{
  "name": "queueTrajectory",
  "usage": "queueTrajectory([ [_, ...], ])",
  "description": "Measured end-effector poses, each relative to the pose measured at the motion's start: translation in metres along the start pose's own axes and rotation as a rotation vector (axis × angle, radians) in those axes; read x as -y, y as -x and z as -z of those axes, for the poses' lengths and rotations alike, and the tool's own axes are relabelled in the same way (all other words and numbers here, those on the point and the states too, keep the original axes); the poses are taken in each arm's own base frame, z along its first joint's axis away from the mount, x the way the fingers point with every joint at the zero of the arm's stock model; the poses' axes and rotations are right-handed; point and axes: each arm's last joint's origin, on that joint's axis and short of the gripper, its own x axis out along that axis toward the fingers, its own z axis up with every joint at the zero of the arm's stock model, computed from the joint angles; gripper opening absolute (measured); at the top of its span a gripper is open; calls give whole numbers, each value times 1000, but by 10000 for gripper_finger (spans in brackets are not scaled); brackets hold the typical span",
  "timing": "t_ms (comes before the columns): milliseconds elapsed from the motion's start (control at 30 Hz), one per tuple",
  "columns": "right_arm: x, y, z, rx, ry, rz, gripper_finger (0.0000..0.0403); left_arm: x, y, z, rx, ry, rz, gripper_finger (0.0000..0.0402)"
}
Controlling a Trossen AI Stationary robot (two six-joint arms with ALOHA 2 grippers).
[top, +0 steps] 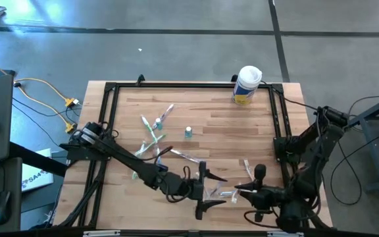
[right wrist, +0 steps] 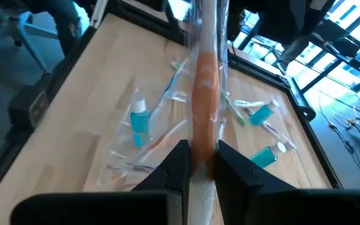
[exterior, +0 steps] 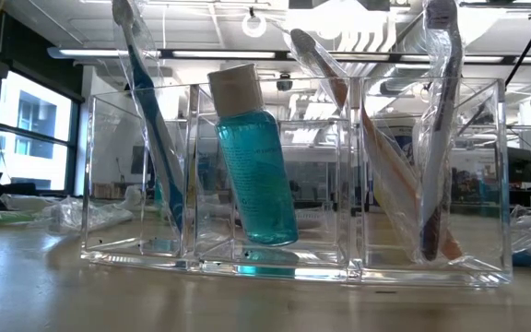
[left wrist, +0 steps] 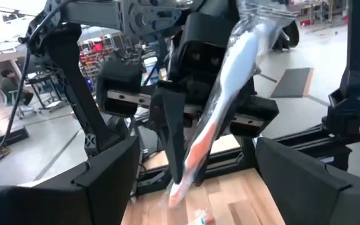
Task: Pick & Place toothbrushing station
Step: Put the orange toothbrush into the transparent organizer
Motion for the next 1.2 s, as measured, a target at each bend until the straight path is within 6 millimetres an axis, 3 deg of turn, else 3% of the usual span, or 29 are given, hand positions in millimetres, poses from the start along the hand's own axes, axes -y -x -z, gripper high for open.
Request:
queueTrajectory([
  [500, 13, -22, -8, -6, -21, 57, 41, -4, -2, 2, -14, 13, -9, 317],
  [933, 21, -39, -17, -15, -29, -37, 41, -4, -2, 2, -10, 16, -10, 317],
  [1067, 21, -40, -17, -19, -30, -46, 41, -5, -2, 2, -14, 17, -37, 298],
  [1200, 21, -40, -17, -19, -28, -46, 41, -6, -2, 2, -19, 18, -55, 252],
])
